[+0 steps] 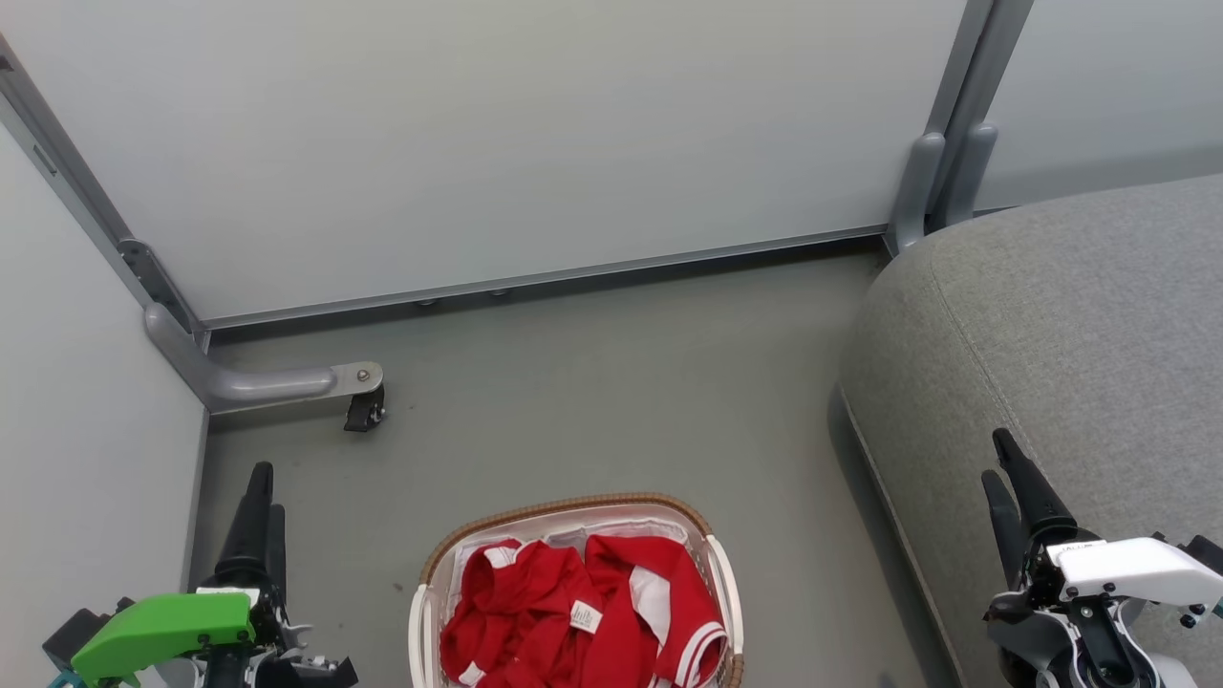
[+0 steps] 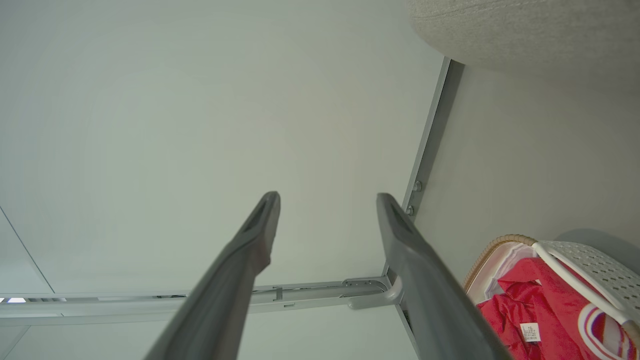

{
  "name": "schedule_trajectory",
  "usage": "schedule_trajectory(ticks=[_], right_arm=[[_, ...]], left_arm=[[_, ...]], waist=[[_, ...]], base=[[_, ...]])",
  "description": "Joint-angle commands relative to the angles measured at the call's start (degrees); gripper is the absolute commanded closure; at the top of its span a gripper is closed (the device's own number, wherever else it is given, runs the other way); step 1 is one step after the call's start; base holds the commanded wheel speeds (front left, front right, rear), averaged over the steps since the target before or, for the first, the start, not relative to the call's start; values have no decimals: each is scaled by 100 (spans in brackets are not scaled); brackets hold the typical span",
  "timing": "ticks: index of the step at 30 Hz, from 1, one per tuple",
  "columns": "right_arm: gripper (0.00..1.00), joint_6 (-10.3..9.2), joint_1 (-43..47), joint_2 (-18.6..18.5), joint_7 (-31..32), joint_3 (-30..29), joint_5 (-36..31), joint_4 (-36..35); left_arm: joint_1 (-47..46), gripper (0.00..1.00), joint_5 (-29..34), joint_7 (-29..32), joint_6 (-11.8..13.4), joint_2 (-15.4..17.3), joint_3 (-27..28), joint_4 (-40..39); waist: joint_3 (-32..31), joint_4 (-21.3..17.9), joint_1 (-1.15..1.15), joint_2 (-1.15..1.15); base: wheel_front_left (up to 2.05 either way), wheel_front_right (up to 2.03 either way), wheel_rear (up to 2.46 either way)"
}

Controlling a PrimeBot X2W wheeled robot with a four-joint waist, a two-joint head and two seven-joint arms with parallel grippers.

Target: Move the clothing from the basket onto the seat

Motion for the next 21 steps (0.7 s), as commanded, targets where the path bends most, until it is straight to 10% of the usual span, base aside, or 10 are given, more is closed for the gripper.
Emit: schedule_trajectory(ticks=[1, 21], right_arm=[[0, 0, -162, -115, -81, 37, -247, -82], [0, 0, -325, -274, -581, 242, -2579, -106]], left_arm=[[-175, 0, 285, -71, -6, 53, -17, -84], [-246, 0, 2869, -571, -7, 154, -259, -91]], waist=[[3, 1, 0, 0], [29, 8, 0, 0]], base=[[0, 0, 0], [0, 0, 0]])
